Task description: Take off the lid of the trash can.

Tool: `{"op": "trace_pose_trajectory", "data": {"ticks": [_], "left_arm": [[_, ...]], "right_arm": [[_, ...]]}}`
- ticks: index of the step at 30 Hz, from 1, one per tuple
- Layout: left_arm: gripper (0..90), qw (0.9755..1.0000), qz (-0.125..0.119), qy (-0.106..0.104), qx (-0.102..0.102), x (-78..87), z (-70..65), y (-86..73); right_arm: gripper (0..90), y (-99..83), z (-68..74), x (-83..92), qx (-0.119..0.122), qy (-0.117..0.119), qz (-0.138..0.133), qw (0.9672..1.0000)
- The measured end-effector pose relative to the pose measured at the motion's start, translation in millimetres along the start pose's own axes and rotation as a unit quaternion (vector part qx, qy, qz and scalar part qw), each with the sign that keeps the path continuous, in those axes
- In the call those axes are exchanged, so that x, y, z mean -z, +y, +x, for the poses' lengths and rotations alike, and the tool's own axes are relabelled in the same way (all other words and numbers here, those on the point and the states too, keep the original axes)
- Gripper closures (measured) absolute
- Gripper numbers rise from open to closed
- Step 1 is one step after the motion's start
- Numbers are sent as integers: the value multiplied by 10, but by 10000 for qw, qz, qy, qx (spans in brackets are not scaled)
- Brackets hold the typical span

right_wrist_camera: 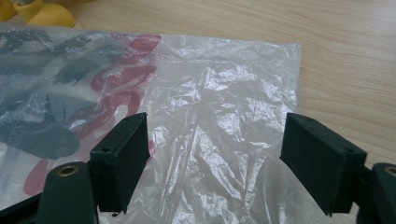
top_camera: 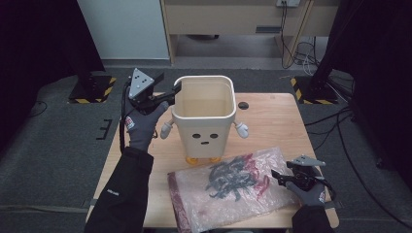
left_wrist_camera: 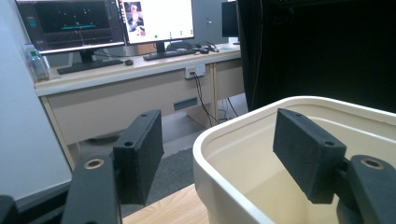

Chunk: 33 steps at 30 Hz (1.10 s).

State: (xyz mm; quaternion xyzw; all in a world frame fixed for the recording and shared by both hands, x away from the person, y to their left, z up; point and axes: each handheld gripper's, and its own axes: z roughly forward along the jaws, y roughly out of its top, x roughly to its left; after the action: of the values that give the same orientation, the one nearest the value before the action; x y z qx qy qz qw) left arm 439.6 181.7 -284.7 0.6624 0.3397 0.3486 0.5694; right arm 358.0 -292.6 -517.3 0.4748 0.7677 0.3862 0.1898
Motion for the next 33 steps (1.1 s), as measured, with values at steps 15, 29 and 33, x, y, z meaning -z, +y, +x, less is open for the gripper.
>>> {"op": "trace_pose_trajectory", "data": {"ticks": [15, 29, 33], "left_arm": [[352, 9997, 162, -61, 172, -336, 55, 63], [362, 9986, 422, -140, 296, -598, 14, 7], [379, 9975, 615, -115, 317, -663, 24, -50]], "right_arm": [[243, -30, -4, -29, -14, -21, 6, 10000], [241, -39, -18, -46, -25, -7, 52, 10000], [242, -42, -17, -47, -15, 3, 69, 10000]]}}
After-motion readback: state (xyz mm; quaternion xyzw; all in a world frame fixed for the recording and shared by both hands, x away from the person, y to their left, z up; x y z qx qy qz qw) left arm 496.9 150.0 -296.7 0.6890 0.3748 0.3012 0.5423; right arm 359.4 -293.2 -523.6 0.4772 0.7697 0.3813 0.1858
